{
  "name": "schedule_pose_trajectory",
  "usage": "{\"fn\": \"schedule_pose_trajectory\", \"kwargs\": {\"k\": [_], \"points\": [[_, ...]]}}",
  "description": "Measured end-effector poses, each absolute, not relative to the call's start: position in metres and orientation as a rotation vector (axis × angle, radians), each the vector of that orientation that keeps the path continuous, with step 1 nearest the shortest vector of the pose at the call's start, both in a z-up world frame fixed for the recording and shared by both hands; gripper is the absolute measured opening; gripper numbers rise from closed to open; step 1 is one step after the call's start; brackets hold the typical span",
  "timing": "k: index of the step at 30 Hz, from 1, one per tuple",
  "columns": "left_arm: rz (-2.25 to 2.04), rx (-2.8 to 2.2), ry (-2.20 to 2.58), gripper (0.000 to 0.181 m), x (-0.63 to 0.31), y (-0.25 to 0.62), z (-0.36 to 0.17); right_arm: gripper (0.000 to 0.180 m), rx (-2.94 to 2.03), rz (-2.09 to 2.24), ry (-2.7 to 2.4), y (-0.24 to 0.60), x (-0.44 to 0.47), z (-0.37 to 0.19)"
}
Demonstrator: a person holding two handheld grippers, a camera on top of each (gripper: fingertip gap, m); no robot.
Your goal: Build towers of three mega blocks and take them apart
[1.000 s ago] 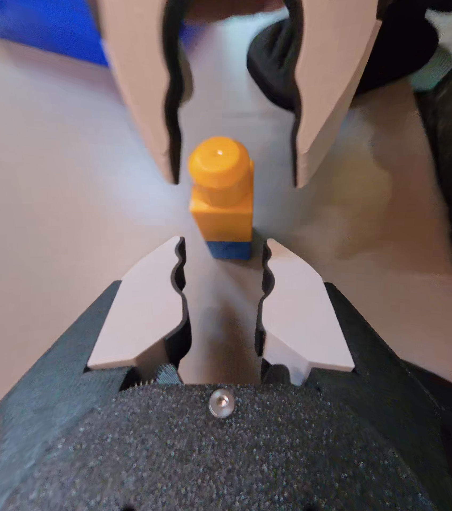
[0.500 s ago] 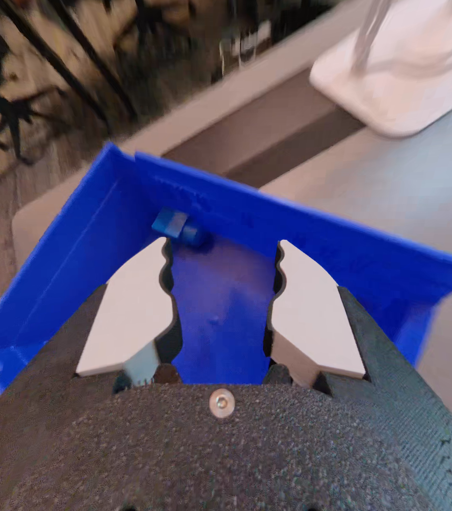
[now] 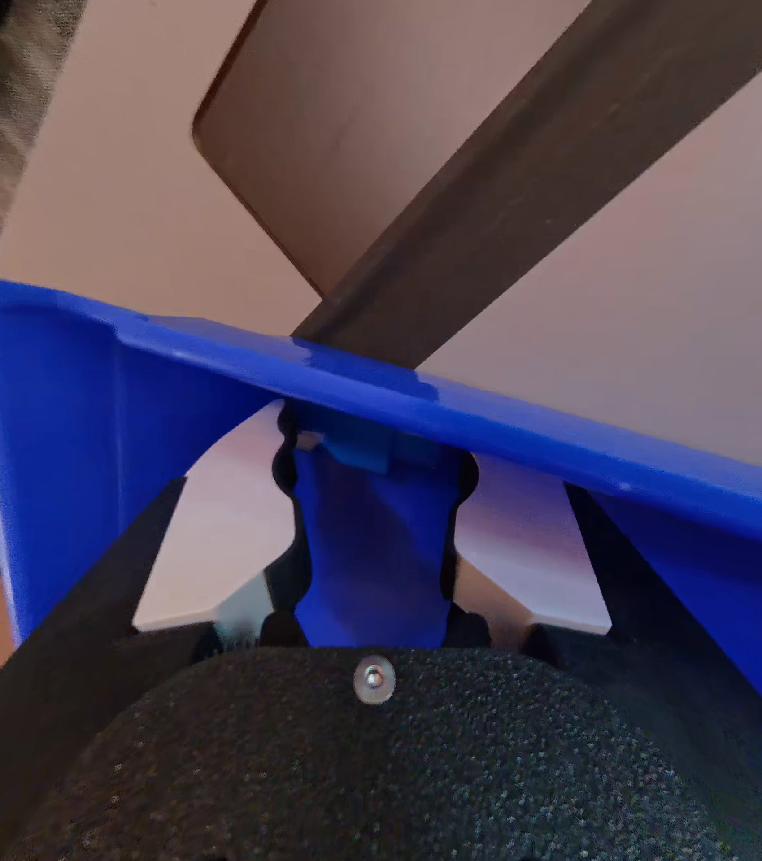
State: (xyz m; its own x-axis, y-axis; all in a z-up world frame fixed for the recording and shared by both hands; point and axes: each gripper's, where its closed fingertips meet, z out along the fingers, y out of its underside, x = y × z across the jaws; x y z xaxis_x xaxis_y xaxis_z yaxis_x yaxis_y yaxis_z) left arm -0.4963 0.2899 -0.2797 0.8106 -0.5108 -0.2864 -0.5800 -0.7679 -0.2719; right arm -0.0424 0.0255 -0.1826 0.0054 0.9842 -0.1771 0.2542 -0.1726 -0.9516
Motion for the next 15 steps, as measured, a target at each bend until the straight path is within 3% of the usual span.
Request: {"fn": "schedule_pose_trajectory", "kwargs": {"k": [5,8,11,15], "points": [[0.372,-2.75,0.97,0.067,-0.503,0.262,-0.274,0.055,-1.518,1.231,-1.311,0.026,-0.04,-0.182],[0.337,-2.69,0.972,0.067,-0.491,0.242,-0.238,0.054,-1.479,1.206,-1.297,0.025,-0.038,-0.174],[0.044,-2.525,0.931,0.066,-0.436,0.213,-0.181,0.053,-1.431,1.16,-1.295,0.022,-0.038,-0.165],[-0.642,-2.2,1.173,0.066,-0.293,0.12,-0.121,0.053,-1.329,1.053,-1.349,0.012,-0.044,-0.153]]}}
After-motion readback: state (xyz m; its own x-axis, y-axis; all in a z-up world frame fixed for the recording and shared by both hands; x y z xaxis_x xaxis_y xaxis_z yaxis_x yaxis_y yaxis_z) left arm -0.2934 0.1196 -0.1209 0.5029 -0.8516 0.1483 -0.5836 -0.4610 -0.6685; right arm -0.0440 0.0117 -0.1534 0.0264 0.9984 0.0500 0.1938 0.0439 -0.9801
